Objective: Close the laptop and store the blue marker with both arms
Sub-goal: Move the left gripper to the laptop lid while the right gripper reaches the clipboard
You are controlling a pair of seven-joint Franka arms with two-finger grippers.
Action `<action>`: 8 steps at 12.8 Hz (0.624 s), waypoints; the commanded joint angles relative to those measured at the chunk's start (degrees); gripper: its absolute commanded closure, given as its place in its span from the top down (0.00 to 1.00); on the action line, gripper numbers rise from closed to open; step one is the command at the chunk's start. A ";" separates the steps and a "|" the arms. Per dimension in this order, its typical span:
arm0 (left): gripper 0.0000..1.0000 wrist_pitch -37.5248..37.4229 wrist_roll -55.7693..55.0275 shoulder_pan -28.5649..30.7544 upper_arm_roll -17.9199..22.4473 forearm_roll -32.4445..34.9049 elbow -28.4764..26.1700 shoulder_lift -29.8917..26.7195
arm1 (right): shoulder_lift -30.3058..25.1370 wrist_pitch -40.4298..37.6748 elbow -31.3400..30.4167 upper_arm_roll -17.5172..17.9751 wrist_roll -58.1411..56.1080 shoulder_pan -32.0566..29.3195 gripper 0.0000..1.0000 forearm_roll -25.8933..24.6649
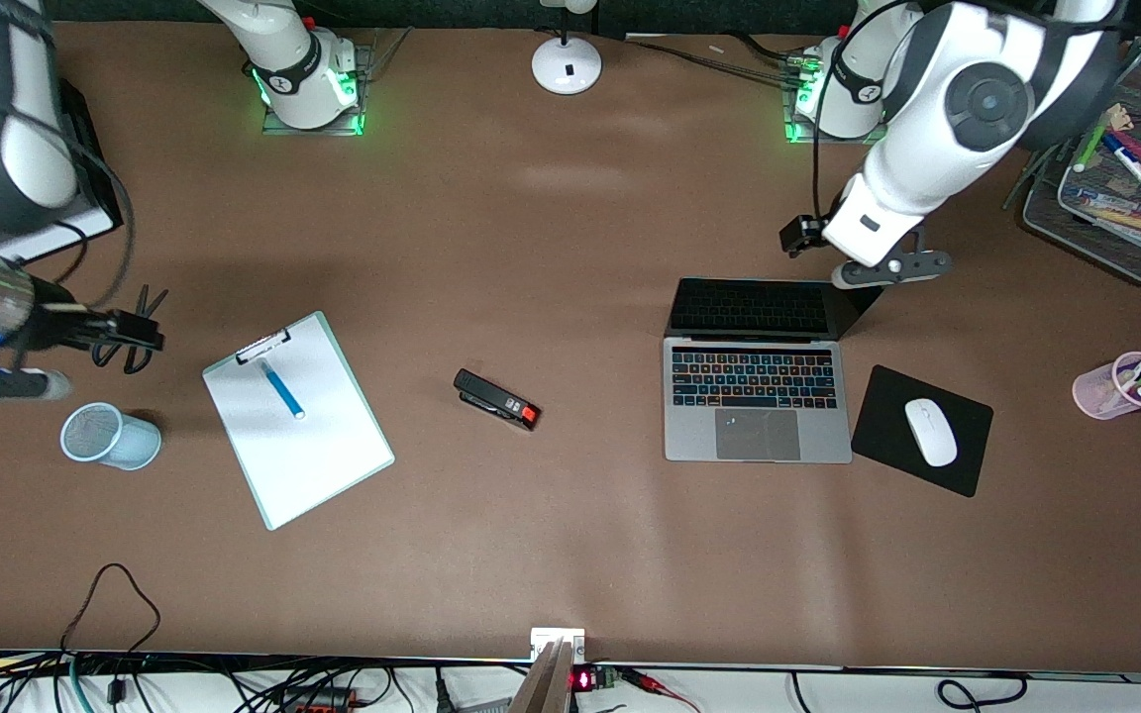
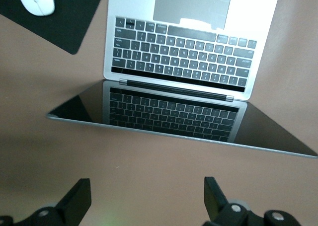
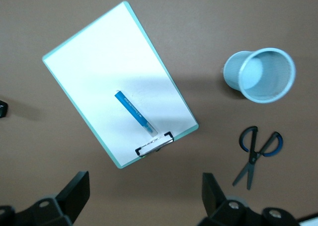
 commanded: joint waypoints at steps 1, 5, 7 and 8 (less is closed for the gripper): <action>1.00 2.55 -0.34 0.32 -2.05 -1.30 -3.58 -0.89 | 3.61 2.10 0.82 0.12 -7.84 -0.01 1.00 0.63; 1.00 5.97 0.36 0.23 -3.38 -1.04 -5.26 1.74 | 9.06 5.53 0.64 0.12 -18.91 0.43 1.00 0.72; 0.99 9.21 0.81 0.05 -4.68 -0.60 -5.17 3.94 | 10.91 5.71 0.56 0.12 -22.80 1.39 1.00 0.63; 0.99 10.27 0.72 0.05 -5.48 -0.51 -4.91 4.82 | 11.61 5.80 0.56 0.12 -22.81 2.01 1.00 0.28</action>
